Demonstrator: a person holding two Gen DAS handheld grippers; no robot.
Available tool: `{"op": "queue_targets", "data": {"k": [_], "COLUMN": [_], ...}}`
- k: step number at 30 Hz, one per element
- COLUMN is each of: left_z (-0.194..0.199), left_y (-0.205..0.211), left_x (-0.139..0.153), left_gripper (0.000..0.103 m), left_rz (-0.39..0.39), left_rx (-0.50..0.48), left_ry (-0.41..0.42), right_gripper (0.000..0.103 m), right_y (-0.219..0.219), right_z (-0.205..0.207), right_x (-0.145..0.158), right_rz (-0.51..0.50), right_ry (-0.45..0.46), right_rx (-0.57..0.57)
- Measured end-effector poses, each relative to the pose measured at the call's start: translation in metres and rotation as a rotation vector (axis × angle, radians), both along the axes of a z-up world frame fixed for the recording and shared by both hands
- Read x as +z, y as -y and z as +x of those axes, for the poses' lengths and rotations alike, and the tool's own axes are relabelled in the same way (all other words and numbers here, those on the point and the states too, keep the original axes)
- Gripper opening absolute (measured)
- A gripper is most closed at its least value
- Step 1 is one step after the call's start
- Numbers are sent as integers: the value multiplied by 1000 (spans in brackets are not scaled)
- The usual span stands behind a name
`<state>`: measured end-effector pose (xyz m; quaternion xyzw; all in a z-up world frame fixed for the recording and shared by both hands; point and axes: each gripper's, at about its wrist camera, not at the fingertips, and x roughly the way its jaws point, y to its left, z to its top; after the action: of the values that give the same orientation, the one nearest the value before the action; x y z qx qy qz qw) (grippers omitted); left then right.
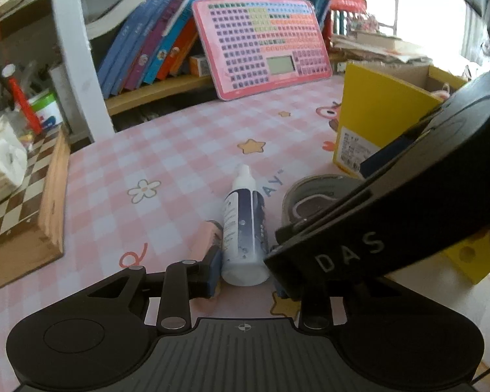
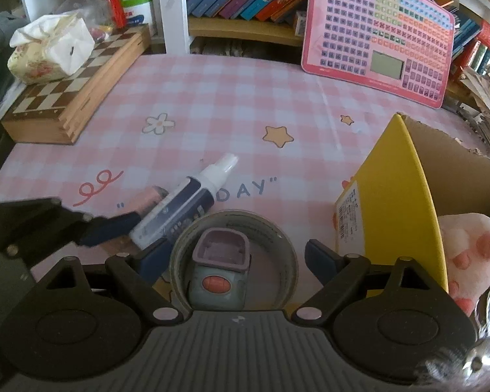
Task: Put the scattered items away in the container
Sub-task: 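Grasp the white spray bottle with left gripper while right grasps the clear tape roll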
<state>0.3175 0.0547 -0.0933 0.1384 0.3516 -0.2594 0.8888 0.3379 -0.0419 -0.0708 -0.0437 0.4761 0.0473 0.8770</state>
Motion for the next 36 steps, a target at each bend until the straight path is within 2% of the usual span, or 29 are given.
{"op": "queue_targets", "data": {"k": [3,8,11,14,19,26,31,36], "left_z": [7,13,7,-7,-34,-43,-46,-50], "left_y": [3,-1,-4,-15,-43,-65,-73,-83], "left_x": [-8,-9,-8,-6,-3,-1,1,5], "left_gripper": [34,32,32,32,32,32,32,31], "left_rz": [15,-21,3,19,-8,-122,-178,-242], "left_rx": [-26,-22,-13,21,110,237,272,310], "left_ry": [-6,-17,-6,-15,-56,-130,-160,-187], "right_gripper": [89,87,88,88,86,82,82,82], "right_y": [1,3,3,4,3,5,2,3], "right_z": [2,6,8,7,6,2,-12,-23], "right_x": [-2,-4,-8,-15,-23,-19,1,22], "right_rz": [14,32,39,53,47,56,41,49], "right_ry": [-19,-24,-59,-96,-105,-53,58,120], "right_rx": [0,-6,-5,-5,1,-1,34,44]}}
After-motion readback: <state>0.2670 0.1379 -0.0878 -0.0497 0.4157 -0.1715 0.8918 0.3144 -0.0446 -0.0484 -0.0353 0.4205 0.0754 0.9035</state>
